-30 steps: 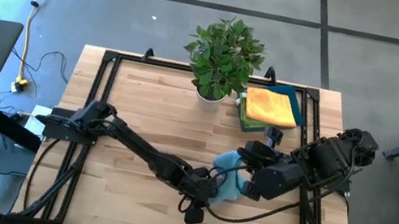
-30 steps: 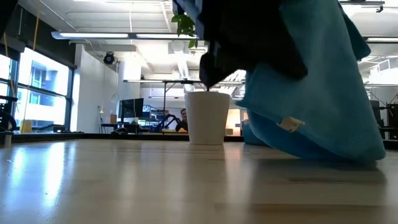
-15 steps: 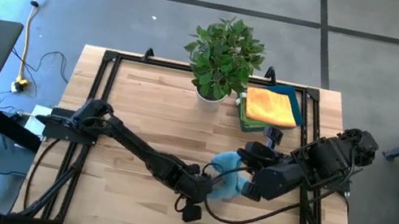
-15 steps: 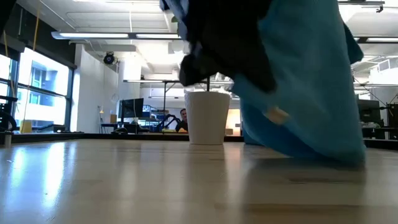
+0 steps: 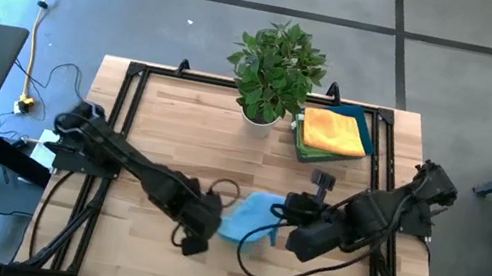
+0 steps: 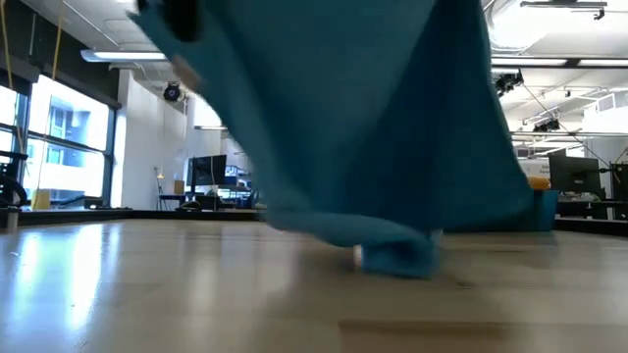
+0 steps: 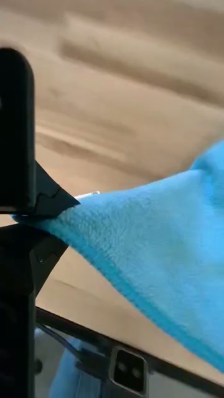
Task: Sort microfiber towel by color & place in baskets
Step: Fold the blue towel
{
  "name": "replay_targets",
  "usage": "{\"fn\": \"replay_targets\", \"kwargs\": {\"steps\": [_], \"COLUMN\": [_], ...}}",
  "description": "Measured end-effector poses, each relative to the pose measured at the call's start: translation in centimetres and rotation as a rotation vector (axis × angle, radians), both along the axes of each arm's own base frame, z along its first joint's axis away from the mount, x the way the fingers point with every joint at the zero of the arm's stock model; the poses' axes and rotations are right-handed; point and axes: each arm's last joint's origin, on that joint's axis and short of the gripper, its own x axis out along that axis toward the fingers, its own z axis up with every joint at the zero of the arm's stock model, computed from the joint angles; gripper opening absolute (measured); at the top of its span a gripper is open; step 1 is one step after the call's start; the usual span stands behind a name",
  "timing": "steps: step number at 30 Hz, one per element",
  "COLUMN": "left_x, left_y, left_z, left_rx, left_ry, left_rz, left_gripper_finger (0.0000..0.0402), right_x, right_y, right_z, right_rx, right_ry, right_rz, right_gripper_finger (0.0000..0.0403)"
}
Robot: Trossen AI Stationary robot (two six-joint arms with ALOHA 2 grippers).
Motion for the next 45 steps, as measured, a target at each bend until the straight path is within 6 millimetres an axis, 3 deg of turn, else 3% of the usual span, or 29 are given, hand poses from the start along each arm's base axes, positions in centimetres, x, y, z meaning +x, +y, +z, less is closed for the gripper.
{"fn": "replay_targets", "kwargs": {"steps": [4,8,15,21,27,31,34,36,41,45], "left_x": [-2.6,-4.8,-7.6,-9.5,-11.2,-11.7,-12.0,-12.2,-12.3,-12.2], "left_y": [1.0,2.0,3.9,5.5,7.1,7.5,7.7,7.9,8.8,9.3], "left_z": [2.1,4.4,8.8,12.7,14.8,15.1,15.2,15.4,15.5,15.5], "left_rx": [0.042,0.096,0.206,0.265,0.279,0.196,0.166,0.164,0.125,0.01], "left_ry": [0.062,0.098,0.103,-0.058,-0.139,-0.117,-0.113,-0.116,-0.114,-0.105], "left_rz": [0.049,0.069,0.108,0.116,0.104,0.006,-0.055,-0.074,-0.091,-0.146], "left_gripper_finger": [0.0,0.0,0.0,0.0,0.0,0.0,0.0,0.0,0.0,0.0], "right_x": [0.5,1.0,1.4,1.6,2.6,3.0,2.9,2.8,3.1,3.0], "right_y": [0.4,0.6,-0.5,-2.5,-2.8,-2.1,-1.9,-2.3,-3.9,-4.3], "right_z": [-1.9,-2.4,-0.2,1.2,1.6,2.1,2.4,2.6,2.6,2.4], "right_rx": [0.002,0.021,0.072,0.127,0.227,0.29,0.324,0.354,0.451,0.556], "right_ry": [0.021,-0.008,-0.142,-0.2,-0.14,-0.162,-0.169,-0.18,-0.217,-0.187], "right_rz": [-0.01,-0.005,0.006,-0.003,0.304,0.605,0.693,0.623,0.241,0.095], "right_gripper_finger": [0.0,0.0,0.0,0.0,0.0,0.0,0.0,0.0,0.0,0.0]}}
